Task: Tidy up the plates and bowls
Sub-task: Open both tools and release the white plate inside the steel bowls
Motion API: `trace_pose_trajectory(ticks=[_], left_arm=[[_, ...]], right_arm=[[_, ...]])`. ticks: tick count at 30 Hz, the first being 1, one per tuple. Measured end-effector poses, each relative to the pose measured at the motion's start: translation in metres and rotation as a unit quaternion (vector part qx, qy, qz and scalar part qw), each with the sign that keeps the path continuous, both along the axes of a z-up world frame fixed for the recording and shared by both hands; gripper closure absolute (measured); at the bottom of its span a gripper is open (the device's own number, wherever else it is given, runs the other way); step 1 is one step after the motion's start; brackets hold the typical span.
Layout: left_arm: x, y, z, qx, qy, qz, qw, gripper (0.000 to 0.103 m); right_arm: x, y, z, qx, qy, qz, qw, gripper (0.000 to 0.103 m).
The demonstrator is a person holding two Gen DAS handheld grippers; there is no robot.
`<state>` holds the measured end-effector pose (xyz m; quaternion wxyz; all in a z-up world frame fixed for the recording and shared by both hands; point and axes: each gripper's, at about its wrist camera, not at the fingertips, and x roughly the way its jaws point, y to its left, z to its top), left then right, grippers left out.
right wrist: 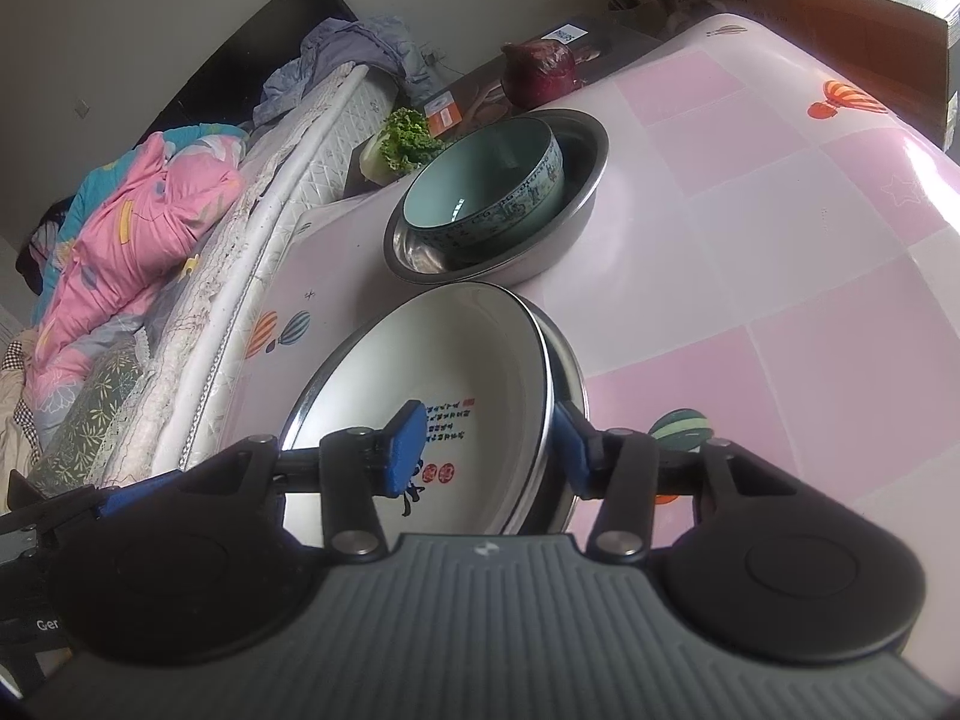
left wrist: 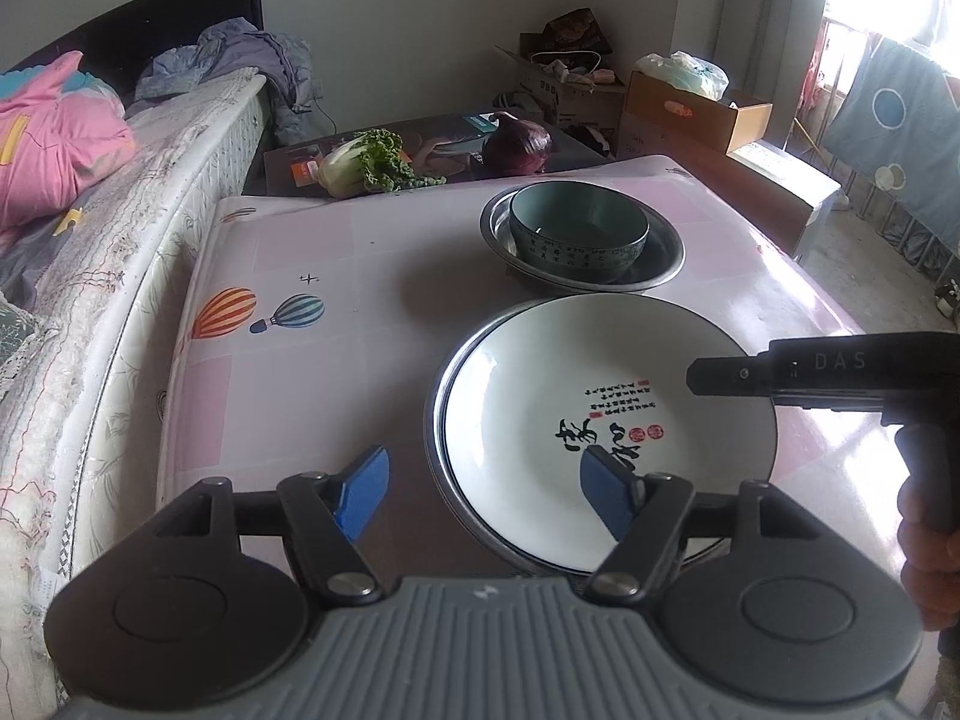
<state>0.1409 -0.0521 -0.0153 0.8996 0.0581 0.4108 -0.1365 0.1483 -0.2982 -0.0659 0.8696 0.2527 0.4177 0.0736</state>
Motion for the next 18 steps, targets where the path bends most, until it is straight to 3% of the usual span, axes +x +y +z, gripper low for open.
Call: trace_pose_trajectory(ticks=[3, 5, 7, 13, 18], left_arm=[[0.0, 0.005, -0.001, 0.003, 0.004, 0.006, 1.0, 0.03], [0.001, 0.007, -0.002, 0.002, 0.006, 0.009, 0.9999, 0.03], [0.002, 0.008, -0.004, 0.002, 0.007, 0.01, 0.9999, 0.03], [0.006, 0.009, -0.008, 0.004, 0.011, 0.013, 0.9998, 0.03], [0.019, 0.006, -0.018, 0.022, 0.021, 0.013, 0.9995, 0.023]], right_arm=[[0.004, 0.006, 0.009, -0.03, 0.013, 0.021, 0.999, 0.054], [0.004, 0.009, 0.017, -0.059, 0.017, 0.026, 0.998, 0.046], [0.001, 0.006, 0.027, -0.071, 0.004, 0.03, 0.997, 0.044], [-0.009, -0.011, 0.038, -0.069, -0.017, 0.014, 0.997, 0.043], [-0.007, -0.022, 0.013, -0.037, -0.007, -0.003, 0.999, 0.043]])
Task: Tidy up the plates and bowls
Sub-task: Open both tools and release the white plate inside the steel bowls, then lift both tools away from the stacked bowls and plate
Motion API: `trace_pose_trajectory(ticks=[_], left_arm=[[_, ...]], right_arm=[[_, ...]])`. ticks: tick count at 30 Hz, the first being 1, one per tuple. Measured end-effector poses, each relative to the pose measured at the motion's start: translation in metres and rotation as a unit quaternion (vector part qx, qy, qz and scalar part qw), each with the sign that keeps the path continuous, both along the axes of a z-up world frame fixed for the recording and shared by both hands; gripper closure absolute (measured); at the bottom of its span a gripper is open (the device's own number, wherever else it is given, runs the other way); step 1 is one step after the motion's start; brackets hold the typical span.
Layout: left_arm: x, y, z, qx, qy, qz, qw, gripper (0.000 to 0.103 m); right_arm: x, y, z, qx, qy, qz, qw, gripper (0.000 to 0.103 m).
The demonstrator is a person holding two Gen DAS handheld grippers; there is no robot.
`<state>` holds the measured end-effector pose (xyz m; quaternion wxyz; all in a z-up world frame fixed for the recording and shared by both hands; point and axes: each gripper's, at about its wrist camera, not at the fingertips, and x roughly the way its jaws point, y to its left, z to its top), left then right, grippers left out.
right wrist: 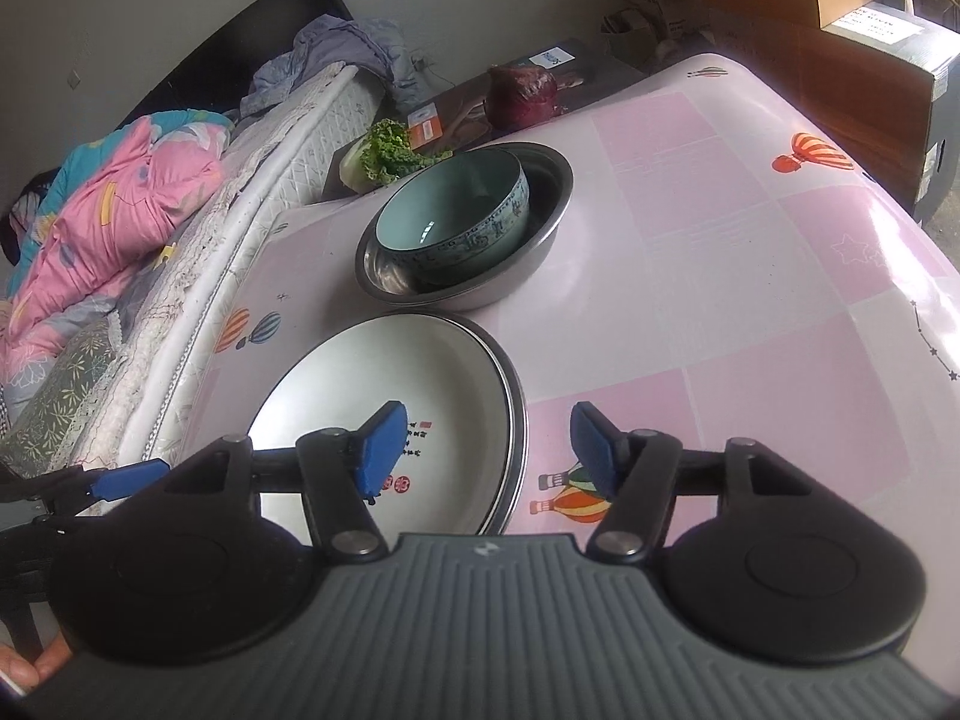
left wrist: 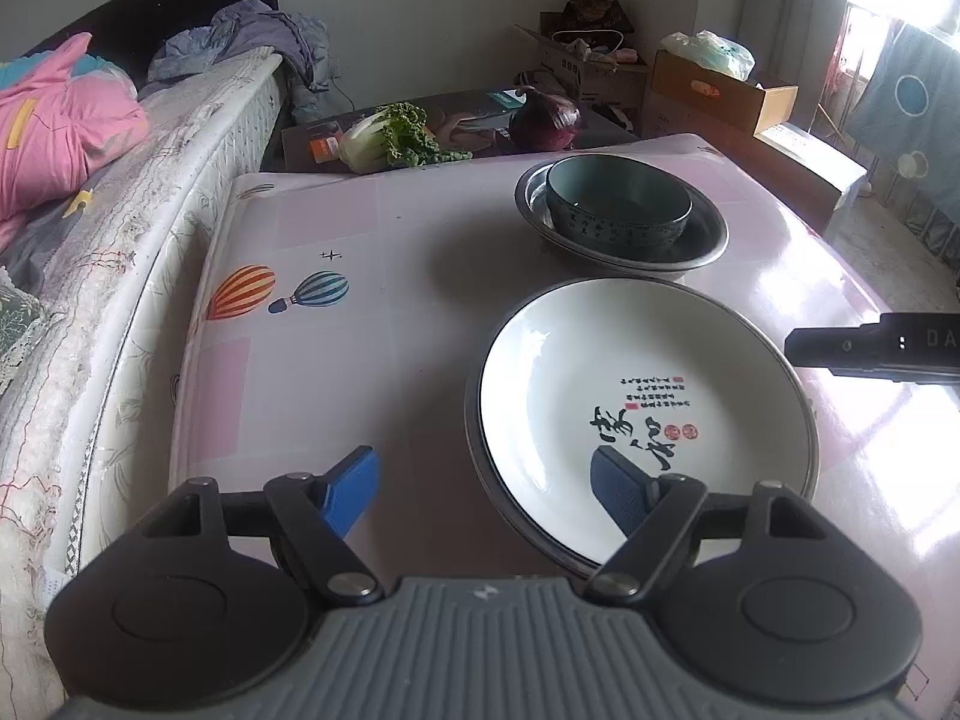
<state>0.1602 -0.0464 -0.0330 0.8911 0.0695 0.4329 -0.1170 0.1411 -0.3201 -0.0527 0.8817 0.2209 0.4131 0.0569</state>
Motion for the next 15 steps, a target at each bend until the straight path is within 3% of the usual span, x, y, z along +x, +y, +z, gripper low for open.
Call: trace_pose_trajectory(ticks=[9, 15], left_arm=[[0.023, -0.009, -0.026, 0.007, 0.05, -0.007, 0.9987, 0.023], [0.025, -0.02, -0.034, 0.006, 0.061, -0.027, 0.9978, 0.025]], right_arm=[[0.023, -0.006, -0.048, 0.07, 0.028, 0.002, 0.997, 0.043], [0.033, -0.002, -0.055, 0.093, 0.017, 0.021, 0.995, 0.046]])
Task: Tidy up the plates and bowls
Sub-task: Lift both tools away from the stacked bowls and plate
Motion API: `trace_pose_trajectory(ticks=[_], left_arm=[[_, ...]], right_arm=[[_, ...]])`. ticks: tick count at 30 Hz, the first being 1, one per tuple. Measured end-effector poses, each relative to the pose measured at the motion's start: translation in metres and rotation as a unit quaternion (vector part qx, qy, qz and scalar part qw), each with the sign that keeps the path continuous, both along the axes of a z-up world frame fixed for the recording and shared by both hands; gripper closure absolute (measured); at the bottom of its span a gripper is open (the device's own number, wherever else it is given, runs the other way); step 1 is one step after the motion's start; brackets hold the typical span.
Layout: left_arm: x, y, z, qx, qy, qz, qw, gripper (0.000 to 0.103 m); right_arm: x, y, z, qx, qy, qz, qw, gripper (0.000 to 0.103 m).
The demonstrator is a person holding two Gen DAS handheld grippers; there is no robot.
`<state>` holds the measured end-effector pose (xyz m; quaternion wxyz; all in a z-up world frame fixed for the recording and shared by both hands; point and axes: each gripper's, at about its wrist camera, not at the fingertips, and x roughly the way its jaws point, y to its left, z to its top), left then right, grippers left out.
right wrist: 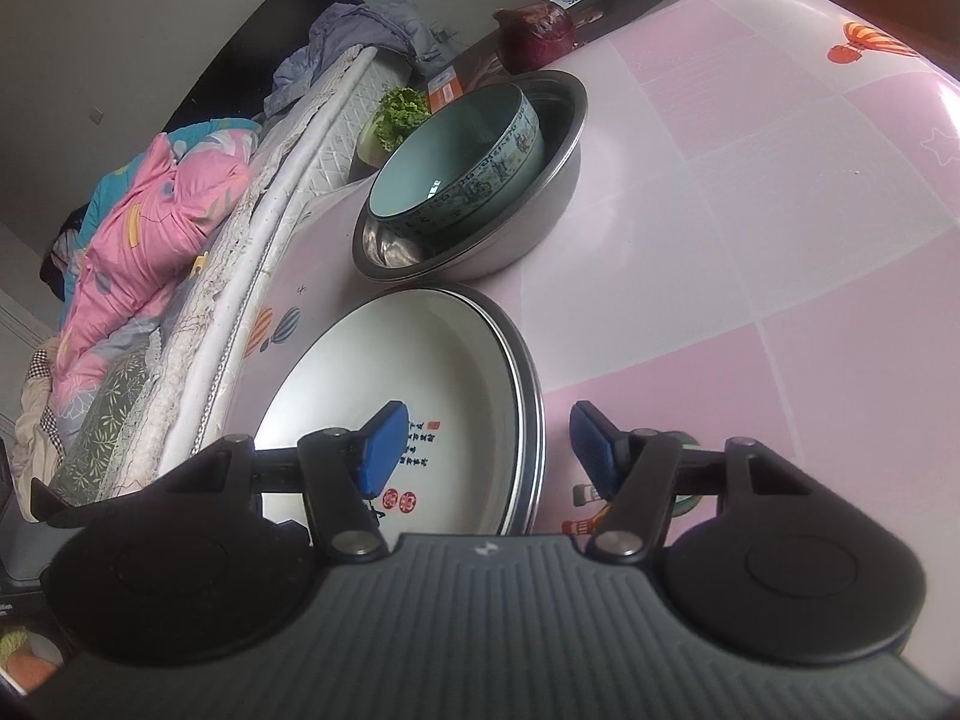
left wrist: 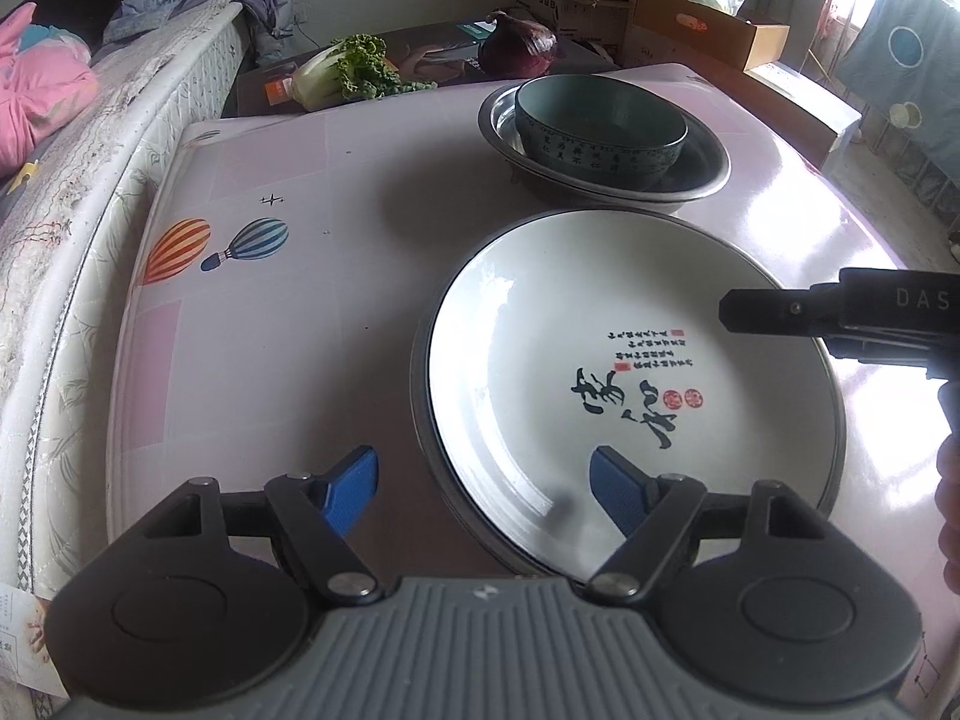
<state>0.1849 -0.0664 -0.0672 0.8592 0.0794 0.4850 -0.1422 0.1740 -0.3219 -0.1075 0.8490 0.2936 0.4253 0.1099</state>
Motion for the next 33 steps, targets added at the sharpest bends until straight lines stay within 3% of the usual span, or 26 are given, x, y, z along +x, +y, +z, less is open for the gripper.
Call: trace_pose_trajectory(ticks=[5, 11, 33], left_arm=[[-0.003, -0.011, -0.003, 0.0, 0.004, -0.02, 0.9998, 0.03], [-0.008, -0.015, -0.003, 0.011, -0.006, -0.024, 0.9996, 0.03], [-0.036, -0.023, 0.002, 0.017, 0.011, -0.04, 0.999, 0.03]], right_arm=[[0.006, 0.006, -0.002, -0.004, -0.007, 0.014, 1.0, 0.061], [0.006, 0.003, -0.005, -0.005, -0.017, 0.019, 1.0, 0.068], [-0.013, -0.007, -0.005, -0.007, -0.014, 0.032, 0.999, 0.069]])
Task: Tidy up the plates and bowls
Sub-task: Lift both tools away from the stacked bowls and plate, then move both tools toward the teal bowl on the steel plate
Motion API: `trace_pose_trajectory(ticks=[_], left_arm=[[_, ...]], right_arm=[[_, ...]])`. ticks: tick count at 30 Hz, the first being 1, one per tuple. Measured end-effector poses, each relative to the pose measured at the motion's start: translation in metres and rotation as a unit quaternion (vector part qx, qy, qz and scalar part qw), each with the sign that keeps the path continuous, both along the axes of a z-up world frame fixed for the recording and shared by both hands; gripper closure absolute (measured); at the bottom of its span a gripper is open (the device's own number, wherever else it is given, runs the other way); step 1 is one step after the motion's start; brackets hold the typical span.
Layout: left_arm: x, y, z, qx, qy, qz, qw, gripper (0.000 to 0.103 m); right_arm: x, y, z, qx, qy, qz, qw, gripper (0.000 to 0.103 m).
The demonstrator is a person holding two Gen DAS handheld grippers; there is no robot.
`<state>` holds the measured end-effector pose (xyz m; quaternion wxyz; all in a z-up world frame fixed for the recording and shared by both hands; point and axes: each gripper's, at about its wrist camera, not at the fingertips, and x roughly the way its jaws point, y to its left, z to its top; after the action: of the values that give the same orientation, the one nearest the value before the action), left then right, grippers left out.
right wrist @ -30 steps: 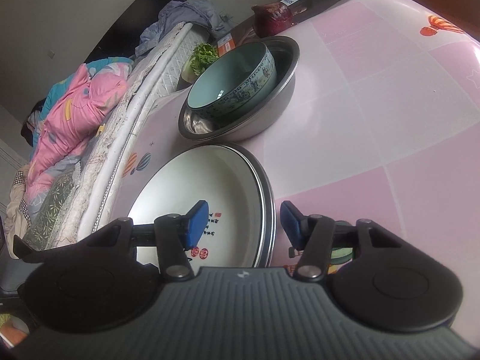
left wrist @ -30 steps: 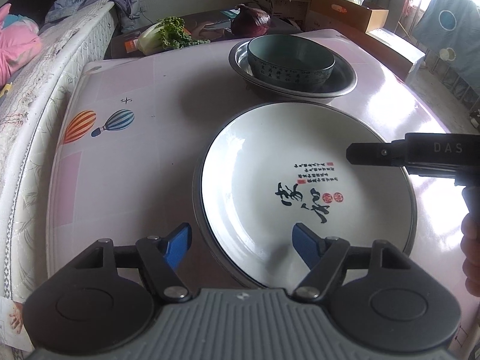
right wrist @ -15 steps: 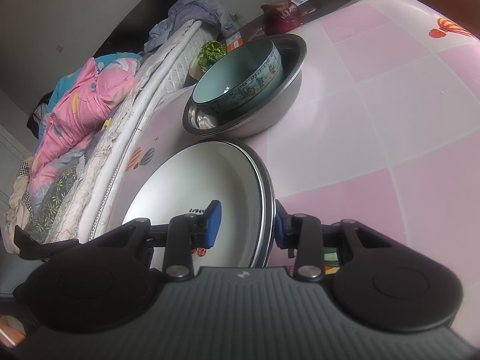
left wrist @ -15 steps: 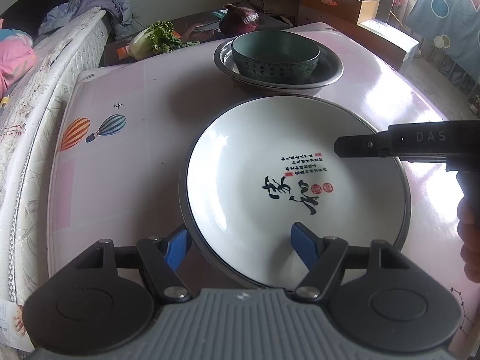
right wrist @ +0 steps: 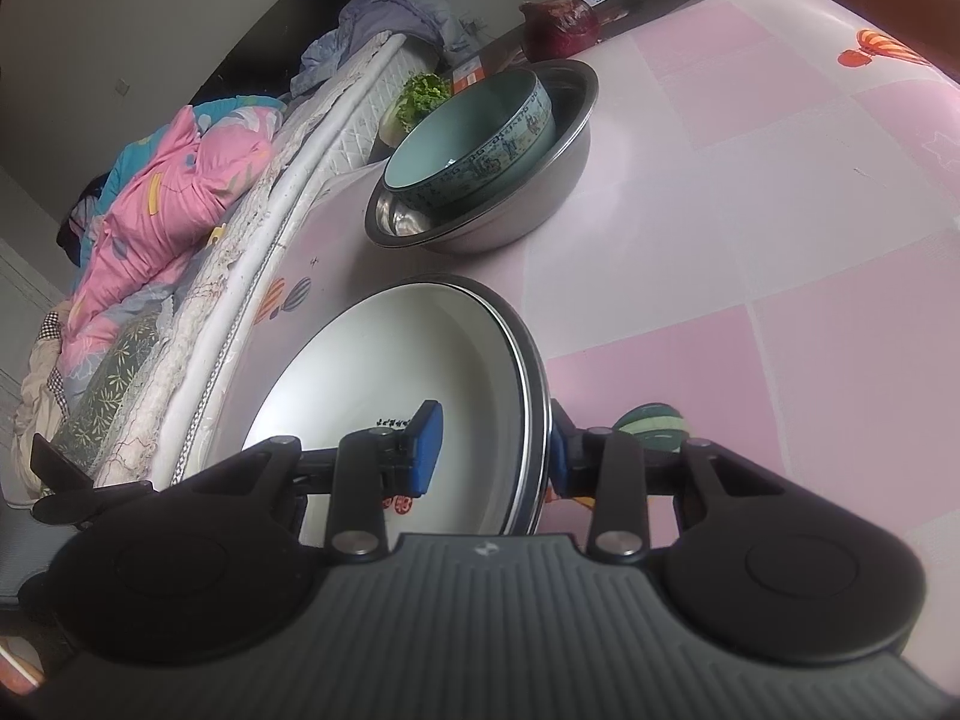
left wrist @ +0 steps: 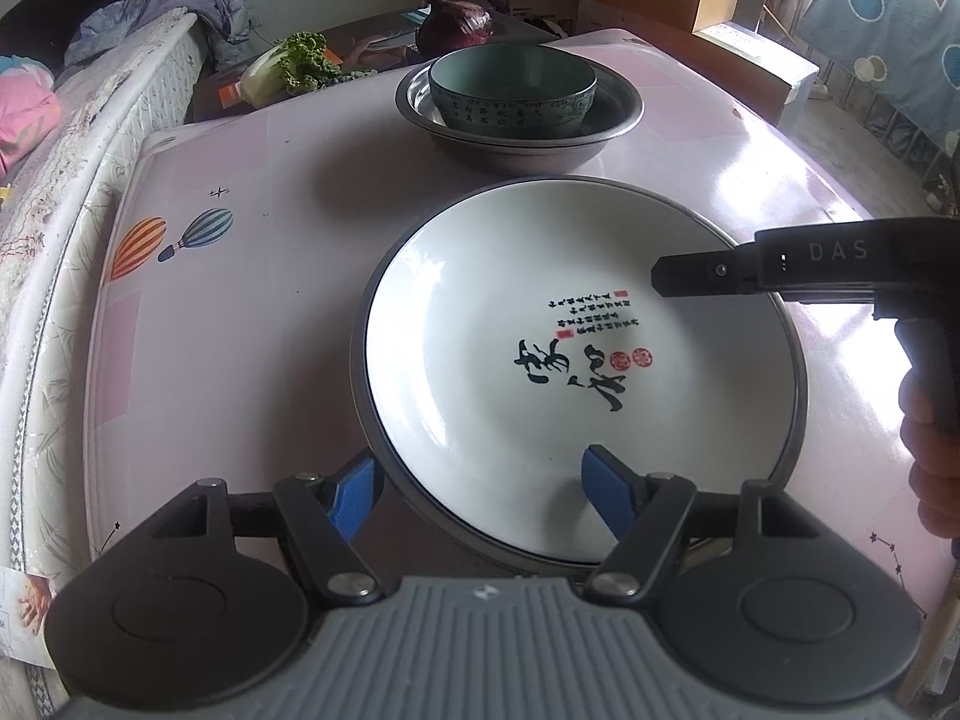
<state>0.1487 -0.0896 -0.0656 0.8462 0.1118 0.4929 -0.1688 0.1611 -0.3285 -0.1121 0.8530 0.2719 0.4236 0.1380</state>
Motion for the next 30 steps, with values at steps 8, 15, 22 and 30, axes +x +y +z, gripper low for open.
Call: trace_pose_trajectory(ticks=[8, 15, 22, 30], left_arm=[[-0.012, 0.0, 0.002, -0.004, 0.002, -0.005, 1.0, 0.03], [-0.015, 0.004, 0.004, -0.014, -0.002, -0.006, 0.9999, 0.03], [-0.02, 0.009, 0.01, -0.018, -0.028, -0.004, 0.9994, 0.024], [-0.021, 0.025, 0.022, -0.036, -0.051, 0.017, 0.9979, 0.018]], right_arm=[[-0.007, -0.001, 0.001, -0.002, 0.002, -0.001, 1.0, 0.067], [-0.012, 0.001, 0.002, -0.005, 0.005, -0.008, 1.0, 0.063], [-0.024, -0.007, 0.008, -0.004, 0.005, -0.029, 1.0, 0.052], [-0.041, -0.021, 0.018, -0.002, 0.002, -0.055, 0.998, 0.043]])
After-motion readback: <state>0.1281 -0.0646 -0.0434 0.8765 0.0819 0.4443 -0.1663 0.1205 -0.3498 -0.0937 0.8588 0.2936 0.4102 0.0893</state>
